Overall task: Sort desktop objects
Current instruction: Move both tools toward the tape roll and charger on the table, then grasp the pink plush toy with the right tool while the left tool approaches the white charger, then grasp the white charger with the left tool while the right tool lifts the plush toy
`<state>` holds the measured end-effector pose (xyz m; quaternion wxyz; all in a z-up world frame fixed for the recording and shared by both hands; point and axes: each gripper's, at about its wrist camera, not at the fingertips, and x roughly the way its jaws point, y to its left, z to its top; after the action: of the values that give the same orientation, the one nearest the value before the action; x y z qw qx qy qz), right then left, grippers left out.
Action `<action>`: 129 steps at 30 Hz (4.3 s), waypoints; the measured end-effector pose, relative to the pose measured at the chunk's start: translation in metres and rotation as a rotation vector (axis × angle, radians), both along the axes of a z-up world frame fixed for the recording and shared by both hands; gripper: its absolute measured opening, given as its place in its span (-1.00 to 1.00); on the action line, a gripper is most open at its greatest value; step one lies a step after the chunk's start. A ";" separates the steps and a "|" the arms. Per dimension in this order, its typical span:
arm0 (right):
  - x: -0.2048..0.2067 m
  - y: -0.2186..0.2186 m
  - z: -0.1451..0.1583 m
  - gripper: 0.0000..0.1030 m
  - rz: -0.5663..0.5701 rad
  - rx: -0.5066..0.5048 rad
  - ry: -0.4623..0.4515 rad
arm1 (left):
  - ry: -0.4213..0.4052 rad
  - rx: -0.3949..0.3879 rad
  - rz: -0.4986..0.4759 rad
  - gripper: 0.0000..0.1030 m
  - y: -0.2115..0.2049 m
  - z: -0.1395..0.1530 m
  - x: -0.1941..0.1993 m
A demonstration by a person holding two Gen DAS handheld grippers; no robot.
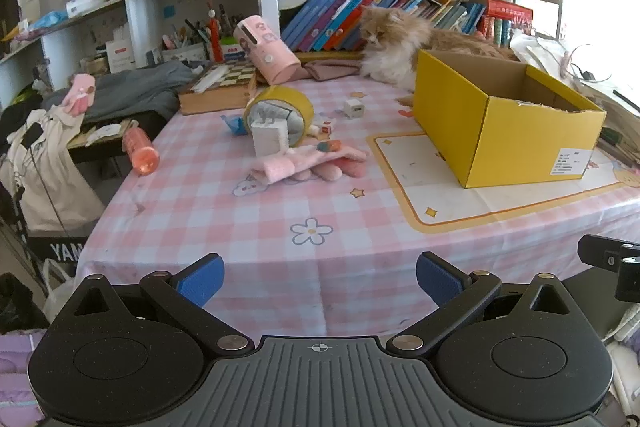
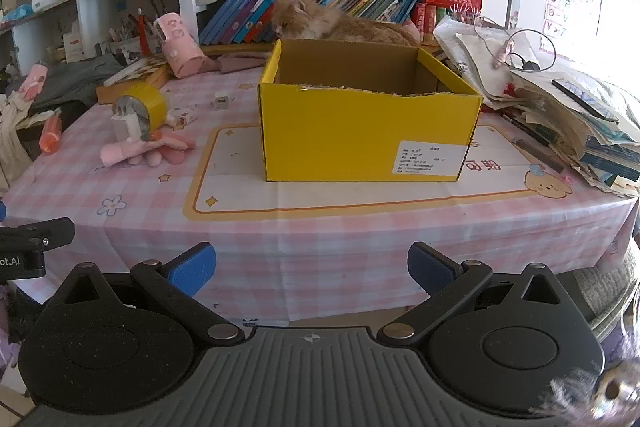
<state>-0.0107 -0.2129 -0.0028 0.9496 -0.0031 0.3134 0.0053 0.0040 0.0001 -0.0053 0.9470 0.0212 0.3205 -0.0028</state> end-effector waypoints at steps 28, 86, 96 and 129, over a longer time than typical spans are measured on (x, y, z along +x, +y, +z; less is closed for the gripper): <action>0.002 0.004 -0.001 0.99 0.031 -0.008 0.024 | 0.027 -0.028 -0.025 1.00 0.003 0.000 0.002; 0.077 0.119 -0.003 0.81 0.376 0.016 0.013 | -0.027 -0.082 0.092 1.00 0.096 0.014 0.037; 0.128 0.134 -0.015 0.56 0.418 -0.015 0.068 | 0.029 -0.095 0.102 1.00 0.110 0.003 0.094; 0.245 0.150 -0.050 -0.70 0.545 -0.060 0.175 | 0.176 -0.078 -0.103 0.51 0.077 -0.026 0.248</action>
<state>0.2342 -0.0633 -0.0527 0.8819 -0.1150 0.3818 0.2514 0.2522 0.0766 -0.0314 0.9140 0.0005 0.4004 -0.0655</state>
